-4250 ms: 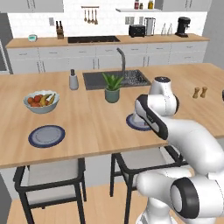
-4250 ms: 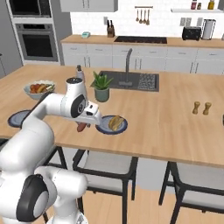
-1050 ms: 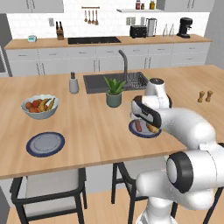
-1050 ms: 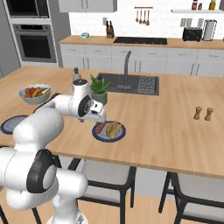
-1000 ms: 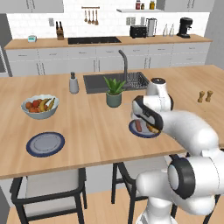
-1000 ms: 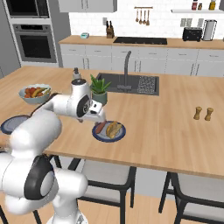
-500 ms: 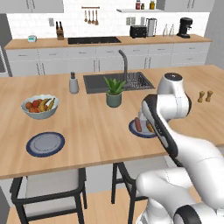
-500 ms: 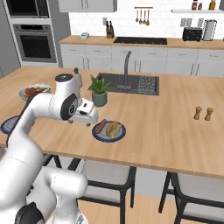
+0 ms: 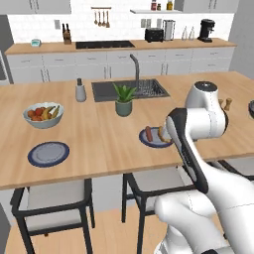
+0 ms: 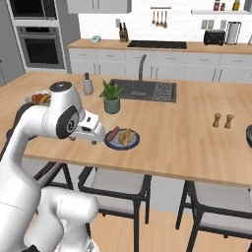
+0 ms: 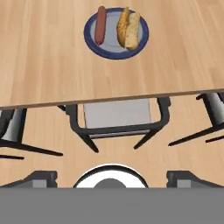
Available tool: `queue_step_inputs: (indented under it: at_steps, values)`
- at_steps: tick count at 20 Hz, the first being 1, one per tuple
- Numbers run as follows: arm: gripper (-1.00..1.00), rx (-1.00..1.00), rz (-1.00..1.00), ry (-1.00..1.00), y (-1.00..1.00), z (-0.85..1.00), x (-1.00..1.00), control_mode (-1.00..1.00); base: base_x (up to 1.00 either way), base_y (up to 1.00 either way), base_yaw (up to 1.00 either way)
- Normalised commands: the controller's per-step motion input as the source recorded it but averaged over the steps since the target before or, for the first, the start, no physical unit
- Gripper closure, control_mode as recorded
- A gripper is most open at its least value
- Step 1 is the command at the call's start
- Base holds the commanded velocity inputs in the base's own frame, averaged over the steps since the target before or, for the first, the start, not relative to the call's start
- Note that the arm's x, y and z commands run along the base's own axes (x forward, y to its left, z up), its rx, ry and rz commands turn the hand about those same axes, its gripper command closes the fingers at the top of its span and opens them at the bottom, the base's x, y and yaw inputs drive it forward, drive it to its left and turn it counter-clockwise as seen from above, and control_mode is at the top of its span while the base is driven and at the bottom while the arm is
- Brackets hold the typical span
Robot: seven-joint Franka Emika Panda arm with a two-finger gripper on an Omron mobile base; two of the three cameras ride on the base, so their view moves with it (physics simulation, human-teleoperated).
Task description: Place one bun and one sausage from the bowl on each plate.
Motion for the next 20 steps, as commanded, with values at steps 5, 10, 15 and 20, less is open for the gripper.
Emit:
queue_step_inputs:
  at_steps: [5,10,15,20]
  values:
    - [-1.00,0.00,0.00,0.00,0.00,0.00,0.00,1.00,-0.10,-1.00,0.00]
    - [-1.00,0.00,0.00,0.00,0.00,0.00,0.00,1.00,0.08,-0.98,0.00]
    - [-1.00,0.00,0.00,0.00,0.00,0.00,0.00,1.00,0.13,-1.00,0.00]
    - [-1.00,0.00,0.00,0.00,0.00,0.00,0.00,1.00,0.31,-0.86,0.00]
